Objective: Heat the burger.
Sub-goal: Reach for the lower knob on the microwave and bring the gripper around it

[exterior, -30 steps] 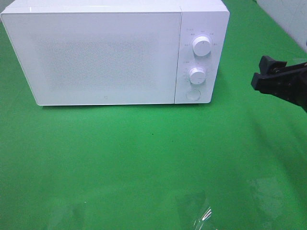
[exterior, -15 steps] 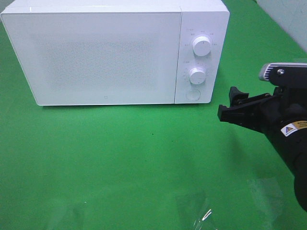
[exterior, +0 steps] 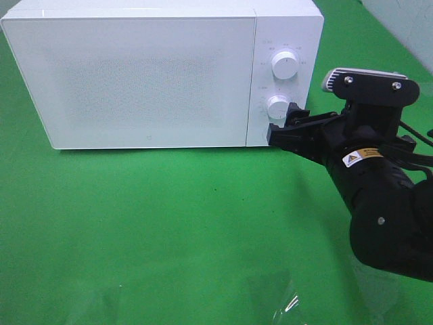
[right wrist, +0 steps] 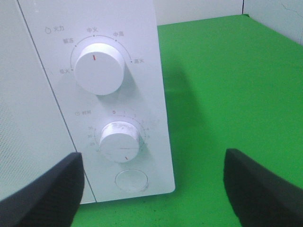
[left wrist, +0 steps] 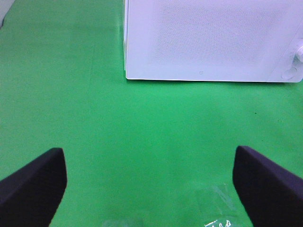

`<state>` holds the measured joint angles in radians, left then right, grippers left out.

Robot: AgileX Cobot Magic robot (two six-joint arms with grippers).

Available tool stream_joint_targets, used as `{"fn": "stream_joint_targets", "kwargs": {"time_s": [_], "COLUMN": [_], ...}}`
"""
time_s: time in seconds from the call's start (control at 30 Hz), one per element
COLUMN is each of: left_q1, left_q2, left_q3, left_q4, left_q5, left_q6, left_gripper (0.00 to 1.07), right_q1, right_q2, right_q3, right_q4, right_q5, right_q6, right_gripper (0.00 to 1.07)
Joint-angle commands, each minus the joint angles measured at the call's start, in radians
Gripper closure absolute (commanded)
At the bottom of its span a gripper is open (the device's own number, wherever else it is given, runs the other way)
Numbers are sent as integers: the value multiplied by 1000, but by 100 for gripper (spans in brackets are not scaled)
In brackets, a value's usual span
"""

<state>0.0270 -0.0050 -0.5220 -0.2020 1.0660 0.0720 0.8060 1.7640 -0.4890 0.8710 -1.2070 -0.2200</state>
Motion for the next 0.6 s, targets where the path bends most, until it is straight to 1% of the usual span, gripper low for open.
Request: {"fn": "stream_joint_targets", "kwargs": {"time_s": [0.03, 0.23, 0.27, 0.5, 0.6], "left_q1": [3, 3, 3, 3, 3], "left_q2": [-15, -15, -15, -15, -16], "left_q3": [3, 3, 3, 3, 3], "left_q4": [-7, -7, -7, -7, -6], "left_q5": [-8, -8, -8, -8, -8], "left_q6": [-4, -4, -4, -4, -4], "left_gripper": [19, 19, 19, 19, 19], "right_q1": [2, -1, -1, -1, -27], "right_q2": [56, 125, 151, 200, 240], "right_q3": [-46, -96, -130, -182, -210], "right_q4": [-5, -20, -48, -103, -140], "right_q5": [-201, -201, -201, -213, -214], "right_q6": [7, 7, -2, -54, -78], "right_gripper": [31, 31, 31, 31, 31]}}
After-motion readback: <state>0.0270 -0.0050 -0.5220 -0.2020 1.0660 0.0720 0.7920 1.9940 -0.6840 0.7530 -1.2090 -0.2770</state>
